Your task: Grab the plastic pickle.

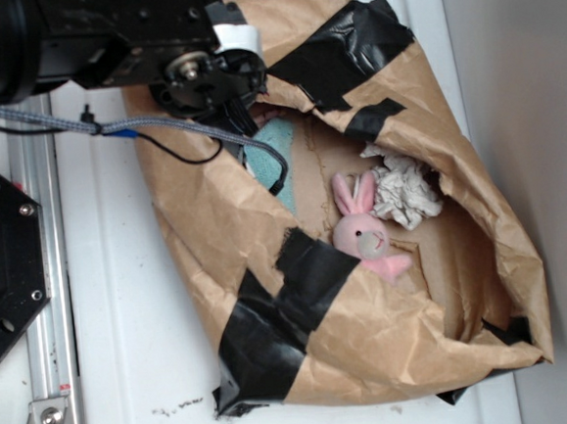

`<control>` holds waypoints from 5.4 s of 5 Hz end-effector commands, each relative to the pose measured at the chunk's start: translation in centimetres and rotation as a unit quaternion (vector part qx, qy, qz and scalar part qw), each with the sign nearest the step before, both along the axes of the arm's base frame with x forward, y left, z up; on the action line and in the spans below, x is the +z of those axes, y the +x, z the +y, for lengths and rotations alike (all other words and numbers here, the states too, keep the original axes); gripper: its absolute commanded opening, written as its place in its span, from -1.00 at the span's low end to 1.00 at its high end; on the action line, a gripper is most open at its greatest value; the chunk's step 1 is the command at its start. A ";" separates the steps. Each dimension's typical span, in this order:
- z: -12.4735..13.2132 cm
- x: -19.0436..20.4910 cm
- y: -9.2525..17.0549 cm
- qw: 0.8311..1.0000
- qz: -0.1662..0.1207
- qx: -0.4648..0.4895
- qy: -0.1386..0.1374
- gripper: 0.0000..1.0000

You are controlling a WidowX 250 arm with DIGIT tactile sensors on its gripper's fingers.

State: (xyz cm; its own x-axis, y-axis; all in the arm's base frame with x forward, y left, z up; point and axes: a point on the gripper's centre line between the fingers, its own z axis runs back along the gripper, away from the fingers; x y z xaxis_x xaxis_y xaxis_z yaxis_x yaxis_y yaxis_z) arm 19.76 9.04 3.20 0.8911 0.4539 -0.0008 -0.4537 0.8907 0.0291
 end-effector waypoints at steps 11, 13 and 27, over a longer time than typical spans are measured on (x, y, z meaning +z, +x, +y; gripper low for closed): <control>-3.8 6.4 3.4 0.996 -0.061 -0.071 -0.007 1.00; -1.7 5.5 0.9 0.996 -0.069 -0.045 -0.027 1.00; -5.0 11.8 5.8 0.982 -0.095 -0.160 -0.018 -1.00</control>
